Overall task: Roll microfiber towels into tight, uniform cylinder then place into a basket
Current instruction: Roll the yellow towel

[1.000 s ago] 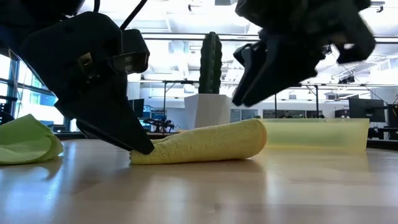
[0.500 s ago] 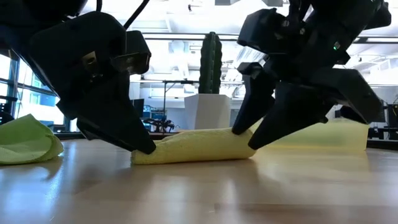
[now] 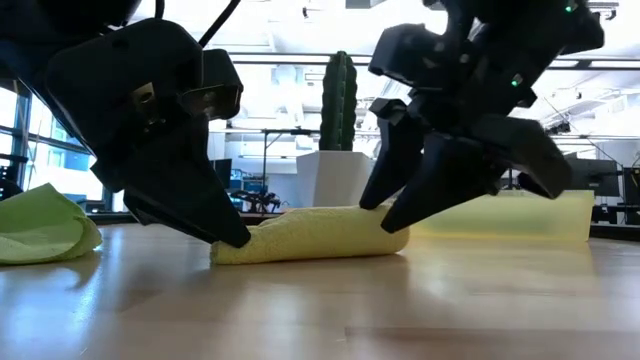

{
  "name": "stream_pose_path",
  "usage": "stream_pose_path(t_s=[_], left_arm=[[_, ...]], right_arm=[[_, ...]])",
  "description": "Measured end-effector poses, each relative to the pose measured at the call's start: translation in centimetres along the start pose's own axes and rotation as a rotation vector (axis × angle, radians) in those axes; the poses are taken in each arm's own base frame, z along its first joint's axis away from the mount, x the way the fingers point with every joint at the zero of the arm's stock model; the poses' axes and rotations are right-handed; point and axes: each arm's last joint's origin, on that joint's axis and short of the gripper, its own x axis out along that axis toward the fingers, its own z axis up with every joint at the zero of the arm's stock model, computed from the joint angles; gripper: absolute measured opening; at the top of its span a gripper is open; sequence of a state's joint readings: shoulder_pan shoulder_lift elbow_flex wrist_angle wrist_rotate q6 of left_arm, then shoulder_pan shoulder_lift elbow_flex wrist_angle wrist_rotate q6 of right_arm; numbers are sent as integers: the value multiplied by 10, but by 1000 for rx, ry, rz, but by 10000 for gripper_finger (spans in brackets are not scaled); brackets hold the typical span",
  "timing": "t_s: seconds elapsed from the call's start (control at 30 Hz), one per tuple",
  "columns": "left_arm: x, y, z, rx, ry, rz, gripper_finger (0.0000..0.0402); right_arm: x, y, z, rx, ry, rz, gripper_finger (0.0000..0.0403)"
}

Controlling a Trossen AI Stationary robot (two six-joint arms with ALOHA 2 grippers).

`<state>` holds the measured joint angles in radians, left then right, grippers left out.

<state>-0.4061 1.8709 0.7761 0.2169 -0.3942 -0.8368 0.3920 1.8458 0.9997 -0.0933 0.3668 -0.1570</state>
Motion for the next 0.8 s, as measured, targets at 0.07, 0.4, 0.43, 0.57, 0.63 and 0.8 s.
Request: stream_pose_path(t_s=[0.07, 0.4, 0.43, 0.57, 0.63, 0.8], left_arm=[[0, 0, 0, -1, -2, -2, 92], [0, -2, 2, -13, -20, -23, 92], [0, -3, 2, -17, -25, -28, 92], [-2, -5, 6, -31, -42, -65, 92], [-6, -7, 9, -38, -48, -80, 92], [-17, -12, 18, -62, -42, -154, 92]], right_arm=[[2, -4, -1, 30, 4, 0, 193], [21, -3, -10, 87, 47, 67, 192], [22, -3, -10, 93, 50, 65, 192], [24, -2, -13, 153, 74, 67, 180], [24, -4, -14, 183, 87, 71, 162], [27, -10, -17, 241, 105, 93, 88]])
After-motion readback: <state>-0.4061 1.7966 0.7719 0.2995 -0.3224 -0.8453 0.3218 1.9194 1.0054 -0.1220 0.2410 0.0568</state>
